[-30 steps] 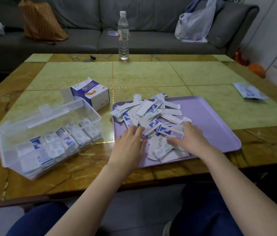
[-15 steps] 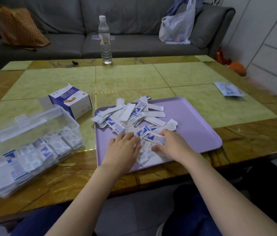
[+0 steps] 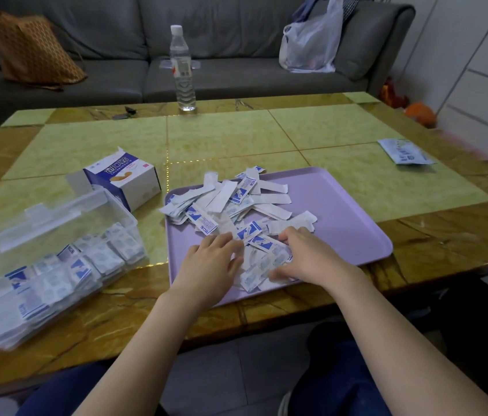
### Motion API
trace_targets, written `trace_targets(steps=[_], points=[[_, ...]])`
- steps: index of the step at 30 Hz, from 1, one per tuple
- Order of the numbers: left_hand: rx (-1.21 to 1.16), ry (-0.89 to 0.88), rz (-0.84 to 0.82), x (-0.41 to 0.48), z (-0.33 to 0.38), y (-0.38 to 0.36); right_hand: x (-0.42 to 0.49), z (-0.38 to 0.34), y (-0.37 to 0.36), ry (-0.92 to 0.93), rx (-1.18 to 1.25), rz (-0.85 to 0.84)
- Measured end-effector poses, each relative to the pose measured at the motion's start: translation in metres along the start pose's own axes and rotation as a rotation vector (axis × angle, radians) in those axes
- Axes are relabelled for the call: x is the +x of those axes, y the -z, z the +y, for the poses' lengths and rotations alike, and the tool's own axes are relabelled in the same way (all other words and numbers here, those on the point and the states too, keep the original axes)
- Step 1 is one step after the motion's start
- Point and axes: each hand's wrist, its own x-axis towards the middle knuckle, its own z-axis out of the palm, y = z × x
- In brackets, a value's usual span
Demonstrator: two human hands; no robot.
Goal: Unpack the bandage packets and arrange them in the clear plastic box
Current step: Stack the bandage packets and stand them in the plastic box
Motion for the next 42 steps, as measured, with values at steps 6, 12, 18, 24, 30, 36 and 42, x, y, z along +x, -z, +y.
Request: trace_targets(steps=[6,12,18,24,30,36,42], points=[[0.003,-0.014,-0.008,-0.001,-0.002,0.000,0.007,0.004,-0.003,0.017,0.069,0.029],[-0.020,-0.016,0.015,-0.001,-0.006,0.000,0.005,0.009,0.002,-0.019,0.114,0.023],[-0.016,-0.029,0.030,-0.002,-0.006,-0.001,0.006,0.003,0.009,-0.045,0.378,-0.016],[-0.015,-0.026,0.028,-0.002,-0.007,-0.003,0.010,0.006,0.004,-0.026,0.279,0.014],[-0.017,-0.012,0.015,-0.002,-0.009,-0.003,0.009,0.005,0.011,-0.040,0.317,0.428],[-0.158,0.057,0.110,-0.002,-0.007,0.002,0.007,-0.003,0.017,0.104,0.461,0.655],[-0.483,0.040,0.462,-0.003,-0.008,0.011,0.007,-0.027,0.002,0.319,0.486,0.569]])
